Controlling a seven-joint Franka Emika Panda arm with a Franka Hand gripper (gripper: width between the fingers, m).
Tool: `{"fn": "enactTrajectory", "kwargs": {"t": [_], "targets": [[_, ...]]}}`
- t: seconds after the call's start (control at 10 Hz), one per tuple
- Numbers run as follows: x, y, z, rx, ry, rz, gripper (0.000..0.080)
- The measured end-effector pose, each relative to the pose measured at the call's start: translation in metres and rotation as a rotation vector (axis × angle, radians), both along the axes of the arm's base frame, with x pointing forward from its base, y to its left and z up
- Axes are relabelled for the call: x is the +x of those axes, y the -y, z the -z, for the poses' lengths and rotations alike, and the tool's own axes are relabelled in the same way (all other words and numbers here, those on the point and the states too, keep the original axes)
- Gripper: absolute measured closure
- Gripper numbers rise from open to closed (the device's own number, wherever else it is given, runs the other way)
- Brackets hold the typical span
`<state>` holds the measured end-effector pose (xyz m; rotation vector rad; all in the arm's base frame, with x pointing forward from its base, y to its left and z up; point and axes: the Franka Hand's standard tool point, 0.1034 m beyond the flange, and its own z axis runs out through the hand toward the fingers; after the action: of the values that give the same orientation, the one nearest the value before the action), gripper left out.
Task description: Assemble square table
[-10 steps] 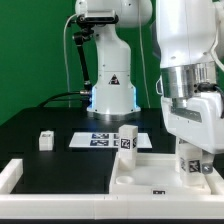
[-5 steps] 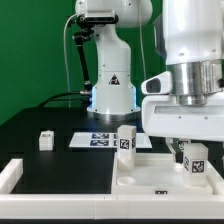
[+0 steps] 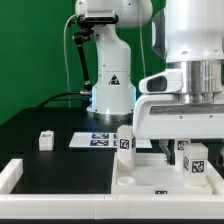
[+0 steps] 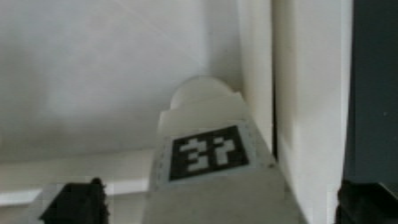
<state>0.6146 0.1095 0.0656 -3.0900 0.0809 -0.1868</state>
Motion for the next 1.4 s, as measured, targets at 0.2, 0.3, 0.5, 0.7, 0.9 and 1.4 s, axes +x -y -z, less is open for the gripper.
{"fn": "enactTrajectory", "kwargs": {"t": [0.2,0.3,0.5,0.7,0.9,1.4], "targets": [[0.003,0.001,-0.001,-0.022,0.018,-0.107,0.017],[0.002,0.001,-0.001,-0.02,0.016,-0.096,0.017],[0.002,0.001,0.0,-0.005,0.011,0.014,0.0514],[0.002,0.0,0.0,0.017,0.004,0.179,0.0511],[0.005,-0.007,-0.001,0.052,-0.021,0.537,0.0511],[0.011,-0.005,0.001,0.183,-0.055,1.272,0.051]]}}
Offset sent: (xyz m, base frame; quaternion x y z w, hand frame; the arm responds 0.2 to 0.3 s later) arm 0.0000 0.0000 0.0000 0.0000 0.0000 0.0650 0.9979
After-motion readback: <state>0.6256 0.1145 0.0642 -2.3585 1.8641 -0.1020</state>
